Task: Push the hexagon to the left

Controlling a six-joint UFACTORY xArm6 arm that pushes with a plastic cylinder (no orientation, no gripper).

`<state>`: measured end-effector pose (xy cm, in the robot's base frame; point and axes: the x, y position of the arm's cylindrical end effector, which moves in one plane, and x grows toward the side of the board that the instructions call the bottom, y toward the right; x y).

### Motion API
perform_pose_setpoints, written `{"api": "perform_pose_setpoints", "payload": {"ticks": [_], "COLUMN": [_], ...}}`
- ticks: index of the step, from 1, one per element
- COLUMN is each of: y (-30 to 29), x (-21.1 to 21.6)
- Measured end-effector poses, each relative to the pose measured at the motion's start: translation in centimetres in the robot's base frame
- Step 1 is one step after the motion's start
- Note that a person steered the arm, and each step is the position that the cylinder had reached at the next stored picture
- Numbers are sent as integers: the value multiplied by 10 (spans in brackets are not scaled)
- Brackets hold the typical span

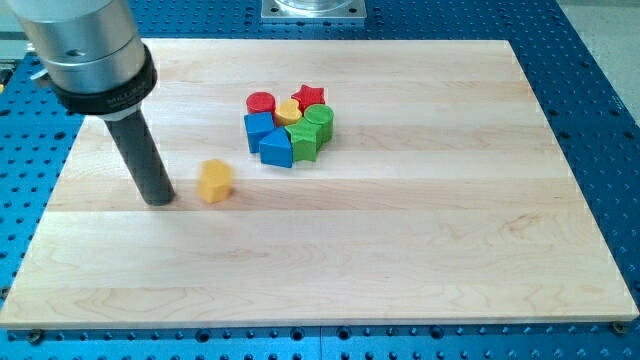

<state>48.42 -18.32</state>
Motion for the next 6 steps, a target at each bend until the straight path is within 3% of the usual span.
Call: {"api": "perform_pose_setpoints", "payload": {"ticks": [1,2,4,5,6], "y": [47,114,191,201,106], "x": [31,32,52,12,-15]}}
